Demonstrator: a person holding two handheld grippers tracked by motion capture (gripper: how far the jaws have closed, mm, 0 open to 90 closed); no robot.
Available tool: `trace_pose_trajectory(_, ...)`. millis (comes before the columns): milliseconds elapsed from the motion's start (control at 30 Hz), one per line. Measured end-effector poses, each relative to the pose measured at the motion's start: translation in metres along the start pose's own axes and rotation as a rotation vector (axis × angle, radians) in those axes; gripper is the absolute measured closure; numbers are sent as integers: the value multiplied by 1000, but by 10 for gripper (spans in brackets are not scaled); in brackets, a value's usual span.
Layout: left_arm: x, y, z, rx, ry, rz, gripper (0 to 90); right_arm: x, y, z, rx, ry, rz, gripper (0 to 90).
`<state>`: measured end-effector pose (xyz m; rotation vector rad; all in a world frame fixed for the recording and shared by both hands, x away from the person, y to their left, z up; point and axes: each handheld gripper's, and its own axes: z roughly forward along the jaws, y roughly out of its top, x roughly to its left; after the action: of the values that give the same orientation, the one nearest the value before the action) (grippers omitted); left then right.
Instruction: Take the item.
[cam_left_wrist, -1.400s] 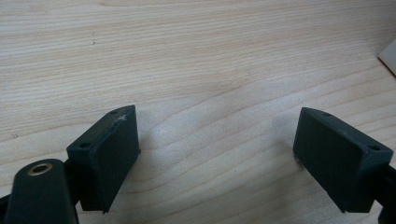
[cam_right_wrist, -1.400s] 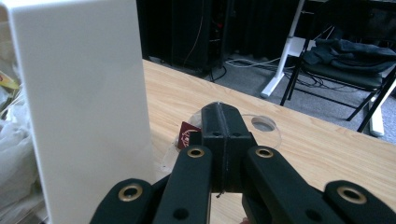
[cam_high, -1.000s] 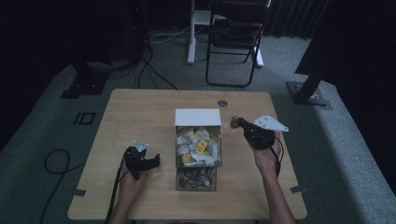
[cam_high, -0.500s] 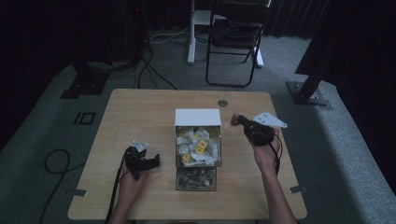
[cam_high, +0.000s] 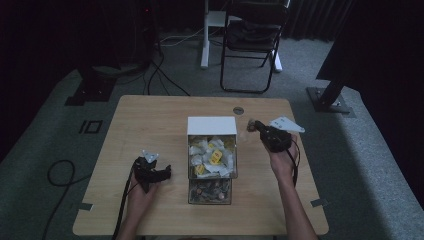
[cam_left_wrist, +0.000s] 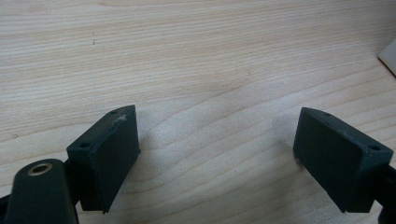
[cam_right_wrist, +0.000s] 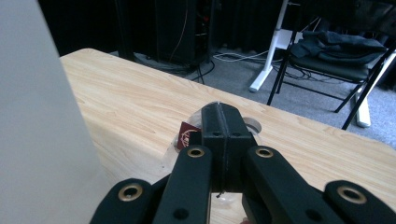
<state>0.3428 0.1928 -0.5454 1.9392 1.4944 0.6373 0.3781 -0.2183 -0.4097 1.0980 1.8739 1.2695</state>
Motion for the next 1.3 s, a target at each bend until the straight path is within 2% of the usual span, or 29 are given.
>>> trace_pose_trajectory(367, 0, 0, 0, 0, 0, 0, 152, -3, -2, 14, 9, -7, 20, 900)
trace_pose_trajectory(967, 0, 0, 0, 0, 0, -1, 151, -8, 5, 34, 25, -18, 14, 900)
trace_pose_trajectory(1300, 0, 0, 0, 0, 0, -1, 151, -14, 4, 48, 38, -29, 32, 900)
